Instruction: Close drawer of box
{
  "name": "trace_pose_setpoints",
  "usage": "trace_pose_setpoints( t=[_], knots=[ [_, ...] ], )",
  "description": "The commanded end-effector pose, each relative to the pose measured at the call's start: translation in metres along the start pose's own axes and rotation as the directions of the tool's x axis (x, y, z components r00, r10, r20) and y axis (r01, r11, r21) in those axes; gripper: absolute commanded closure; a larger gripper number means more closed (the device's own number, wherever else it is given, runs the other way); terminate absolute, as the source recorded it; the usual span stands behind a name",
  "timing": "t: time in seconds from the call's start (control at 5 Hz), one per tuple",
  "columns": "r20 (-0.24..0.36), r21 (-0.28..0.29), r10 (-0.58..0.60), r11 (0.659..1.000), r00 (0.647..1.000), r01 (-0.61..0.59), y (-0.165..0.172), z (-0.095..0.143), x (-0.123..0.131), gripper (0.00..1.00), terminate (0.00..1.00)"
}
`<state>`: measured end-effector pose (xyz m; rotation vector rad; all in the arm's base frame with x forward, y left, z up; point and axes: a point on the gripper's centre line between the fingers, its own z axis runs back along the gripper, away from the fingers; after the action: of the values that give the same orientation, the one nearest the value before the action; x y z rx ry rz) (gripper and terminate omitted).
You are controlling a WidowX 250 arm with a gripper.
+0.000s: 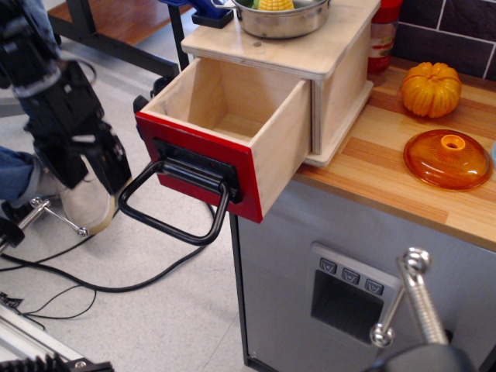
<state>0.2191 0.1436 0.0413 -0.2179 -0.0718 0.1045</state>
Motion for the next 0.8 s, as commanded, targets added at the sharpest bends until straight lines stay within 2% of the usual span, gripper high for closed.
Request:
trace_pose_setpoints(
  t=[0.0, 0.2, 0.4, 0.6],
  knots=[
    [0.025, 0.012, -0.044, 0.999, 0.999, 0.043, -0.021, 0.034, -0.004, 0.0, 0.0],
    [0.033, 0.005, -0.064, 0.998, 0.997, 0.064, -0.053, 0.038, -0.02, 0.0, 0.0],
    [0.053, 0.012, -0.049, 0.999, 0.997, 0.048, -0.075, 0.031, -0.023, 0.0, 0.0],
    [0.078, 0.03, -0.017, 0.999, 0.997, 0.014, -0.09, 0.02, -0.014, 0.0, 0.0]
  ],
)
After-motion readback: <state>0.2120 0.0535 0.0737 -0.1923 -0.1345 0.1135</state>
